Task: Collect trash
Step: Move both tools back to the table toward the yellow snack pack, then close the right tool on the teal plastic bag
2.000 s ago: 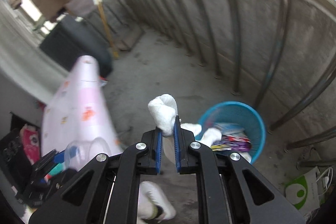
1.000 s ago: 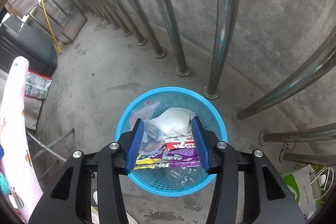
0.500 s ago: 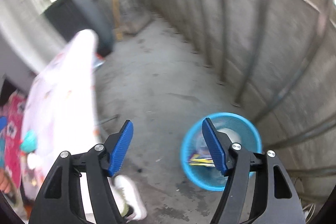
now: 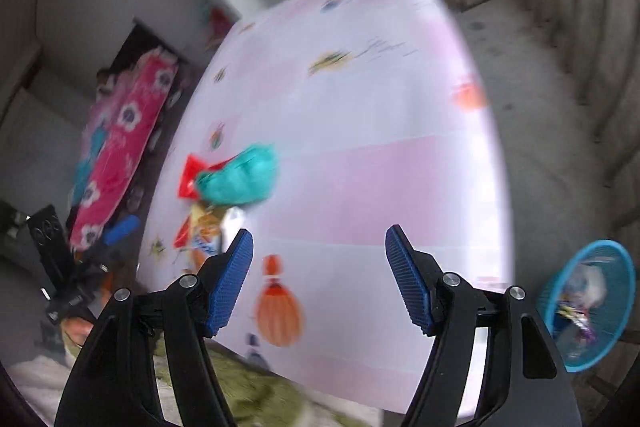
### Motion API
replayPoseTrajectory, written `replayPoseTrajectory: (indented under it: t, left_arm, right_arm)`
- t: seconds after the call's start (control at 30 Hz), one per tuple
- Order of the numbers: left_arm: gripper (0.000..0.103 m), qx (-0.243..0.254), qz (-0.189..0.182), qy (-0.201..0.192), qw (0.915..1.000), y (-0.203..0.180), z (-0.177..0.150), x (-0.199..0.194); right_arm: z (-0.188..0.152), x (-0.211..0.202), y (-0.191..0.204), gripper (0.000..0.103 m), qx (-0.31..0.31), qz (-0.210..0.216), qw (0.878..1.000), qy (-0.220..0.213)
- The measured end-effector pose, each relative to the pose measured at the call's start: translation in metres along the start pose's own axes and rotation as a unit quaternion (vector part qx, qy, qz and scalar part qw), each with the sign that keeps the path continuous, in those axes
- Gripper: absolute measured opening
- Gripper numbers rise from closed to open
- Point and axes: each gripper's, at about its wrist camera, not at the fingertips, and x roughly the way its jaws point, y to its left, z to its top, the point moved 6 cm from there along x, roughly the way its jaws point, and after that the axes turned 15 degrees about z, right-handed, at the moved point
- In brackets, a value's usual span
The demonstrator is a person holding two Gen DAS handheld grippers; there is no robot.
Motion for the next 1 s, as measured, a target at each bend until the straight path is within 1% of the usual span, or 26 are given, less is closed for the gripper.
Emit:
replayPoseTrajectory:
  t: [0.07, 0.1, 0.13, 0.17, 0.23, 0.3, 0.37, 0.4, 0.47, 0.53, 0.6, 0.7, 0.73, 0.8, 0.83, 0.93, 1.0]
  left_arm:
    - [0.081, -0.003, -0.004, 0.015, 0.9999, 0.003, -0.011, 0.009]
    - [0.079, -0.003, -0.004, 0.023, 0.9997, 0.005, -0.015, 0.014]
    - [0.077, -0.002, -0.002, 0.031, 0.9995, 0.005, -0.021, 0.021]
    - [0.073, 0.002, -0.002, 0.038, 0.9993, 0.003, -0.027, 0.024]
    - [0.069, 0.009, 0.0, 0.05, 0.9987, 0.004, -0.036, 0.033]
    - [0.062, 0.019, 0.002, 0.056, 0.9982, 0.005, -0.039, 0.042]
    - [0.06, 0.025, 0.004, 0.058, 0.998, 0.006, -0.038, 0.047]
    - [0.057, 0.026, 0.003, 0.062, 0.9977, 0.007, -0.04, 0.051]
    - [0.055, 0.024, -0.003, 0.072, 0.9972, 0.008, -0.042, 0.057]
    - [0.053, 0.02, -0.011, 0.082, 0.9964, 0.008, -0.046, 0.059]
    - [0.052, 0.02, -0.015, 0.08, 0.9965, 0.008, -0.047, 0.06]
    - [0.049, 0.016, -0.018, 0.079, 0.9965, 0.01, -0.05, 0.06]
    - [0.049, 0.015, -0.018, 0.079, 0.9966, 0.01, -0.051, 0.06]
    - [0.047, 0.015, -0.017, 0.078, 0.9967, 0.011, -0.051, 0.059]
    - [0.047, 0.015, -0.017, 0.077, 0.9968, 0.012, -0.051, 0.059]
    - [0.046, 0.015, -0.017, 0.076, 0.9968, 0.012, -0.053, 0.058]
    - [0.044, 0.016, -0.018, 0.077, 0.9967, 0.01, -0.055, 0.057]
  right_arm:
    - [0.003, 0.02, 0.011, 0.067, -0.004, -0.002, 1.0, 0.004]
    - [0.007, 0.03, 0.016, 0.064, -0.003, -0.002, 1.0, 0.003]
    - [0.011, 0.037, 0.018, 0.061, -0.003, -0.002, 1.0, 0.001]
    - [0.015, 0.042, 0.02, 0.061, -0.007, -0.004, 1.0, -0.003]
    - [0.025, 0.051, 0.026, 0.058, -0.017, -0.013, 1.0, -0.015]
    - [0.035, 0.062, 0.036, 0.057, -0.032, -0.012, 0.999, -0.021]
    - [0.05, 0.077, 0.047, 0.057, -0.05, -0.016, 0.998, -0.025]
    - [0.056, 0.084, 0.05, 0.057, -0.06, -0.021, 0.998, -0.025]
    - [0.071, 0.099, 0.055, 0.056, -0.08, -0.028, 0.996, -0.023]
    - [0.081, 0.117, 0.056, 0.054, -0.093, -0.041, 0.995, -0.014]
    - [0.089, 0.138, 0.05, 0.053, -0.105, -0.058, 0.993, 0.007]
    - [0.087, 0.159, 0.032, 0.045, -0.099, -0.097, 0.989, 0.044]
    - [0.082, 0.159, 0.021, 0.043, -0.084, -0.107, 0.989, 0.055]
    - [0.074, 0.151, 0.01, 0.042, -0.067, -0.109, 0.99, 0.057]
    - [0.068, 0.143, 0.005, 0.042, -0.061, -0.112, 0.99, 0.055]
    - [0.046, 0.112, -0.013, 0.042, -0.039, -0.14, 0.989, 0.042]
    - [0.032, 0.097, -0.019, 0.042, -0.02, -0.14, 0.989, 0.034]
